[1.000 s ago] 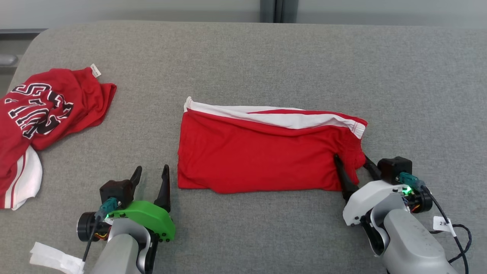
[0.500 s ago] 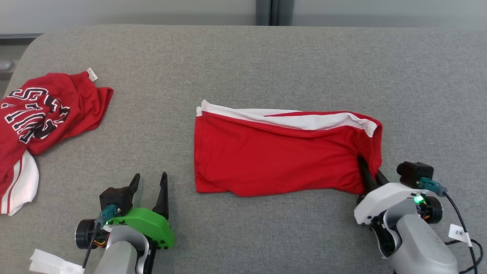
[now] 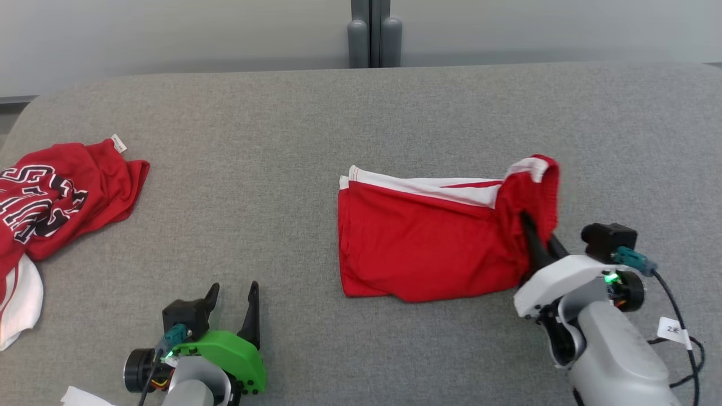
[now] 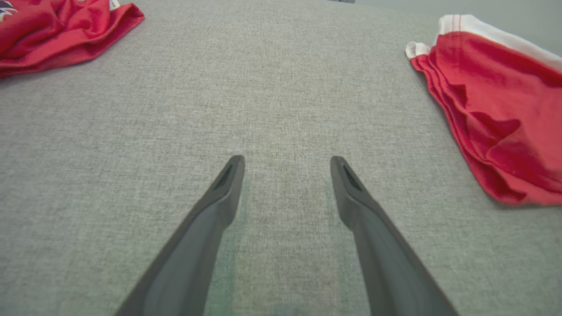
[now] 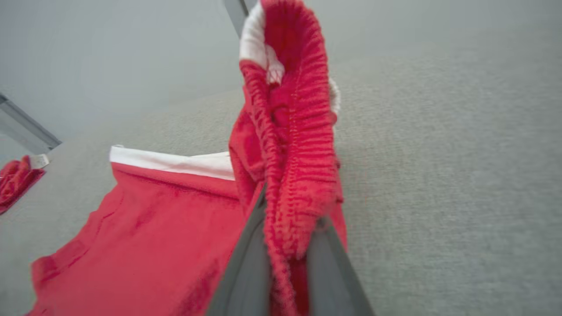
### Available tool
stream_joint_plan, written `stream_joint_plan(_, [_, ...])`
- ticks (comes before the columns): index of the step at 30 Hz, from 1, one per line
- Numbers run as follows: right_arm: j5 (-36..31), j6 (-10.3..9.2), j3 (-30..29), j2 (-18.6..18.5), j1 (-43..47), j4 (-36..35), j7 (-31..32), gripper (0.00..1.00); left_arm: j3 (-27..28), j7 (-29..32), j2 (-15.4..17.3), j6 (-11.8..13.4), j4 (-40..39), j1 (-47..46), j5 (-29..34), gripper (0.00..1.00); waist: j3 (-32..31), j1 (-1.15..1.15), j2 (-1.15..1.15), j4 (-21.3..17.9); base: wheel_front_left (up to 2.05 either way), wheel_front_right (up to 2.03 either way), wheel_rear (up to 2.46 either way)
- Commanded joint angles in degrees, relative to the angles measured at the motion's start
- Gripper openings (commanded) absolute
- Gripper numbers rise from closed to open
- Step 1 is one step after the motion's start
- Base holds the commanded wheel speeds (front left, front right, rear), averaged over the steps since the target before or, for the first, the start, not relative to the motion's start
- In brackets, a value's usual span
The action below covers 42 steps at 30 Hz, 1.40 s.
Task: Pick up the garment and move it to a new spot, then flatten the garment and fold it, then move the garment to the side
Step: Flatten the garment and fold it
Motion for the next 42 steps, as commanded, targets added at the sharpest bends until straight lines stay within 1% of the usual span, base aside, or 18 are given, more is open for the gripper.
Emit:
stream_joint_plan(1, [3.01, -0.05, 2.88, -0.33, -0.78, -0.61, 0.00, 0.00, -0.05, -0.01, 0.00, -0.27, 0.58, 1.17, -0.28, 1.00, -0.68, 0.00, 0.00, 0.27, 0.00, 0.00, 0.00])
stream_joint_plan(4, [8.34, -0.04, 10.89, -0.21, -2.21, -1.98, 0.09, 0.00, -0.40, -0.01, -0.04, -0.22, 1.25, 1.38, -0.36, 1.00, -1.32, 0.00, 0.00, 1.43, 0.00, 0.00, 0.00])
stream_joint_plan(6, [10.61, -0.04, 14.81, -0.26, -3.23, -2.02, 0.10, 0.00, -0.72, -0.01, -0.08, -0.02, 1.68, 1.60, -0.53, 1.00, -1.61, 0.00, 0.00, 2.58, 0.00, 0.00, 0.00])
stream_joint_plan(11, [12.87, -0.04, 21.93, -0.26, -6.33, 0.61, 0.01, 0.00, -1.95, -0.01, -0.12, 0.37, 2.04, 1.64, -1.35, 1.00, -1.98, 0.00, 0.00, 6.21, 0.00, 0.00, 0.00])
stream_joint_plan(12, [14.41, -0.04, 23.42, -0.24, -6.55, 1.00, 0.01, 0.11, -2.18, -0.01, -0.10, 0.60, 2.06, 1.78, -1.56, 1.00, -2.09, 0.00, 0.00, 6.92, 0.00, 0.00, 0.00])
stream_joint_plan(14, [16.34, -0.04, 26.43, -0.21, -7.35, 1.05, -0.01, 0.50, -2.54, -0.01, -0.13, 0.81, 2.20, 1.93, -1.89, 1.00, -2.00, 0.00, 0.00, 7.98, 0.00, 0.00, 0.00])
stream_joint_plan(15, [16.71, -0.04, 27.21, -0.24, -7.80, 1.20, -0.02, 0.71, -2.74, -0.01, -0.13, 0.90, 2.18, 1.96, -1.95, 1.00, -1.98, 0.00, 0.00, 8.30, 0.00, 0.00, 0.00])
stream_joint_plan(16, [16.87, -0.04, 28.38, -0.26, -8.10, 1.15, -0.02, 1.00, -2.82, -0.01, -0.13, 0.97, 2.17, 1.97, -1.98, 1.00, -1.92, 0.00, 0.00, 8.58, 0.00, 0.00, 0.00])
stream_joint_plan(19, [18.16, -0.04, 30.66, -0.30, -7.92, 0.04, -0.02, 1.00, -2.83, -0.01, -0.14, 1.17, 2.28, 1.77, -2.00, 1.00, -1.85, 0.00, 0.00, 8.67, 0.00, 0.00, 0.00])
stream_joint_plan(21, [16.36, -0.04, 30.69, -0.35, -8.23, -0.33, -0.02, 1.00, -2.64, -0.01, -0.15, 1.42, 1.99, 1.95, -1.92, 1.00, -1.99, 0.00, 0.00, 8.06, 0.00, 0.00, 0.00])
stream_joint_plan(23, [13.39, -0.04, 29.41, -0.34, -7.94, -0.62, -0.02, 1.00, -2.28, -0.02, -0.15, 1.69, 1.45, 2.17, -1.66, 1.00, -2.22, 0.00, 0.00, 7.04, 0.00, 0.00, 0.00])
stream_joint_plan(25, [9.80, -0.05, 26.65, -0.34, -6.72, -1.11, -0.03, 1.00, -1.86, -0.01, -0.14, 1.75, 0.72, 2.38, -1.16, 1.00, -2.54, 0.00, 0.00, 5.78, 0.00, 0.00, 0.00])
stream_joint_plan(27, [5.33, -0.05, 22.41, -0.33, -5.39, -1.81, -0.03, 1.00, -1.45, -0.01, -0.13, 1.94, -0.19, 2.67, -0.35, 1.00, -2.80, 0.00, 0.00, 4.41, 0.00, 0.00, 0.00])
stream_joint_plan(30, [-2.69, -0.05, 13.72, -0.26, -2.46, -4.22, -0.03, 1.00, -0.87, -0.01, -0.09, 2.13, -2.69, 3.10, 1.69, 1.00, -3.03, 0.00, 0.00, 2.29, 0.00, 0.00, 0.00])
stream_joint_plan(34, [-11.22, -0.05, 4.88, -0.20, 2.48, -8.48, -0.03, 1.00, -0.49, -0.01, 0.57, 2.16, -6.54, 3.99, 4.99, 1.00, -3.13, 0.00, 0.00, -0.27, 0.00, 0.00, 0.00])
stream_joint_plan(38, [-15.70, -0.05, -0.08, -0.20, 7.17, -11.87, -0.03, 1.00, 0.72, -0.01, 0.91, 2.08, -9.87, 5.62, 7.11, 1.00, -3.38, 0.00, 0.00, -2.51, 0.00, 0.00, 0.00])
stream_joint_plan(42, [-16.63, -0.05, -3.55, -0.22, 11.69, -14.22, -0.03, 1.00, 1.84, -0.01, 0.89, 2.11, -13.41, 8.25, 8.87, 1.00, -4.24, 0.00, 0.00, -4.33, 0.00, 0.00, 0.00])
